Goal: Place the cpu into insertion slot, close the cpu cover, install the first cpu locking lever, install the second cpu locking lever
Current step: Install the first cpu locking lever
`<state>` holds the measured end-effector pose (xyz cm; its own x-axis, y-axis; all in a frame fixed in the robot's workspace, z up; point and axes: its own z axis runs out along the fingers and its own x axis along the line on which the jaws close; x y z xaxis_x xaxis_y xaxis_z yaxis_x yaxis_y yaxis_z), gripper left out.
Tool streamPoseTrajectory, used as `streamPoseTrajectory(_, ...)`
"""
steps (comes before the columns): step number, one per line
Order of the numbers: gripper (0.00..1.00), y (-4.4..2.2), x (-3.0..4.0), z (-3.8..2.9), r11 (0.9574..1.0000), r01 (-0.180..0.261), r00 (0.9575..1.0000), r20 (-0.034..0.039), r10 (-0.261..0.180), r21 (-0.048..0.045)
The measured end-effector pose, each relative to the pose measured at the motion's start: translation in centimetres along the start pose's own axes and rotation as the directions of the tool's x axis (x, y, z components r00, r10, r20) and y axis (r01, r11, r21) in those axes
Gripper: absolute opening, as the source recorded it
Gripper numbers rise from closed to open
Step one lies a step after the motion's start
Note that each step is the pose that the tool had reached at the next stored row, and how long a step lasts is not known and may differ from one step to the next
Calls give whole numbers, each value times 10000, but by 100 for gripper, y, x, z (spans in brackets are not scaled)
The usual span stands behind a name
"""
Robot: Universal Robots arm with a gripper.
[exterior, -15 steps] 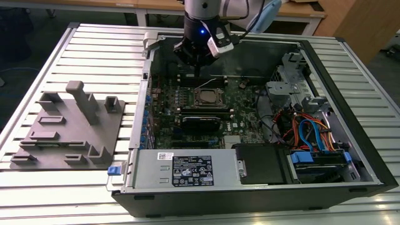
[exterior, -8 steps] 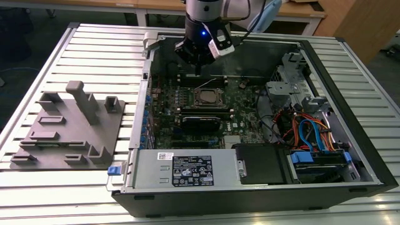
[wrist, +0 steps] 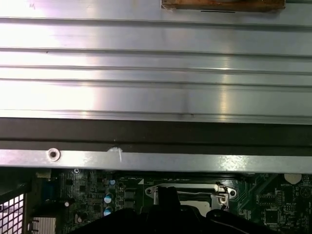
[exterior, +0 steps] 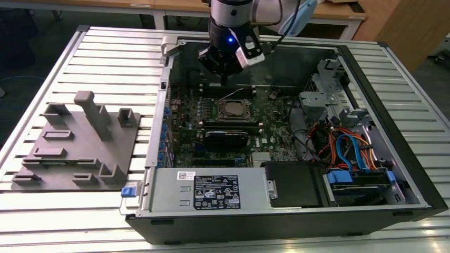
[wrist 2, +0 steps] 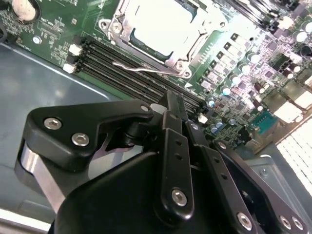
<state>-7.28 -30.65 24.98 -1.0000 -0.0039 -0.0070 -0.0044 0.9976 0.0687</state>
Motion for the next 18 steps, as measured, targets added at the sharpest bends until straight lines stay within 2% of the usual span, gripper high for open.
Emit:
streamPoseTrajectory(8, 10, -3, -66, 32, 10000, -74, 10000, 6, 74, 0)
streamPoseTrajectory(14, 10, -6, -92, 73, 9991, -425, 9991, 30, 425, 1)
streamPoseTrajectory(18, 10, -5, -118, 99, 9990, -448, 9990, 30, 448, 4)
